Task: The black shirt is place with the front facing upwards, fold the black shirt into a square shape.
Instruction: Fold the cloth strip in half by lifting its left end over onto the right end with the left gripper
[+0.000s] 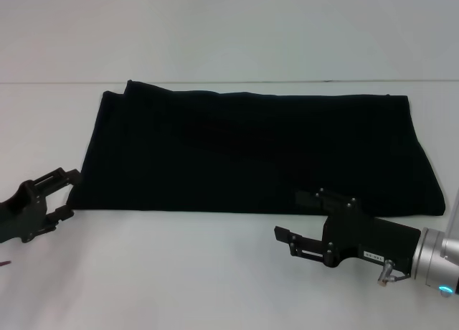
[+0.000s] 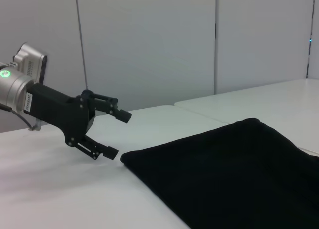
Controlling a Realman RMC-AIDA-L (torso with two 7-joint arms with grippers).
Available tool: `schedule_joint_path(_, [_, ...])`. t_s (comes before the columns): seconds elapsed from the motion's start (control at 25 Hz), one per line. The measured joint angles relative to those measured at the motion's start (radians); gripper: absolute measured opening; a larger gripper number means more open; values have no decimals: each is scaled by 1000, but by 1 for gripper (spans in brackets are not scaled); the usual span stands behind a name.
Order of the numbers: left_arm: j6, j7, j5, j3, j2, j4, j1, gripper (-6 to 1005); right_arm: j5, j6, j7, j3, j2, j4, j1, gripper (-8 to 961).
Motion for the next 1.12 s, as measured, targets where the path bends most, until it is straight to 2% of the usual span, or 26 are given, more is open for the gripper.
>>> schedule_joint_path(0.28, [-58, -28, 24, 0, 0, -8, -3, 878, 1, 0, 2, 5, 0, 0, 3, 808])
schedule_joint_path(0.76, [-78, -29, 31, 2, -5, -14, -30, 877, 1, 0, 8, 9, 0, 0, 4, 808])
schedule_joint_path(1.12, [-85, -37, 38, -3, 0, -32, -37, 877, 1, 0, 9, 8, 0, 0, 2, 809])
